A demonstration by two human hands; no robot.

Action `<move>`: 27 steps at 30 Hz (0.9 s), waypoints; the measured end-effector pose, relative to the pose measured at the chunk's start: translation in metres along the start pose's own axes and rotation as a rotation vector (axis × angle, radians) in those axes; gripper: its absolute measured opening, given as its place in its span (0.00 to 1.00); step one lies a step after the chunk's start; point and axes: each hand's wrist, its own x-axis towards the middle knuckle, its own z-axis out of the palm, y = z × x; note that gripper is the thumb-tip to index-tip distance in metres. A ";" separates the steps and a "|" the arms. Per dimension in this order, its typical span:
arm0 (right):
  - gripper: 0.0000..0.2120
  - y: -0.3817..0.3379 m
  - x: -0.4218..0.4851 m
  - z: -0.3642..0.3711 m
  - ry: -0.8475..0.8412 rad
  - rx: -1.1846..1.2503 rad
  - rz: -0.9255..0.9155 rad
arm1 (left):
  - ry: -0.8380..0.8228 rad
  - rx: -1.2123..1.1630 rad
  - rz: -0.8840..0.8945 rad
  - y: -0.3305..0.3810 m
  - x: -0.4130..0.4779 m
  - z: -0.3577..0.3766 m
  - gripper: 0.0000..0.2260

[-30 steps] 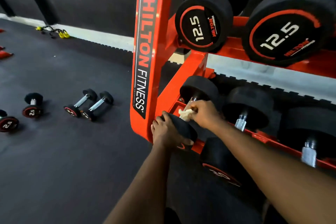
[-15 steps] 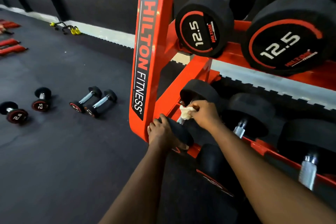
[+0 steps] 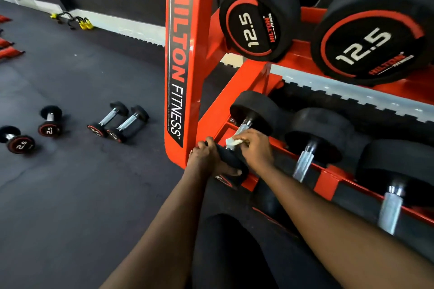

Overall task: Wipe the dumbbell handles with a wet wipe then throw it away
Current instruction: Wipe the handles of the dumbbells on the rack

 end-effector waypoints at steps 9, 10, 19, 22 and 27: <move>0.18 -0.002 0.007 0.019 0.184 -0.076 0.144 | 0.152 -0.132 0.012 -0.014 0.010 0.024 0.63; 0.18 -0.007 0.005 0.020 0.167 -0.091 0.152 | 0.155 -0.137 0.018 -0.015 0.009 0.024 0.63; 0.16 -0.048 0.011 0.017 0.012 -0.268 0.287 | -0.108 -0.268 0.034 -0.026 0.016 0.011 0.59; 0.16 -0.053 0.024 0.010 0.026 -0.263 0.276 | -0.136 -0.357 -0.068 -0.024 0.031 0.008 0.36; 0.17 -0.038 0.039 0.010 -0.066 -0.221 0.258 | 0.140 -0.421 -0.241 -0.001 0.035 0.007 0.30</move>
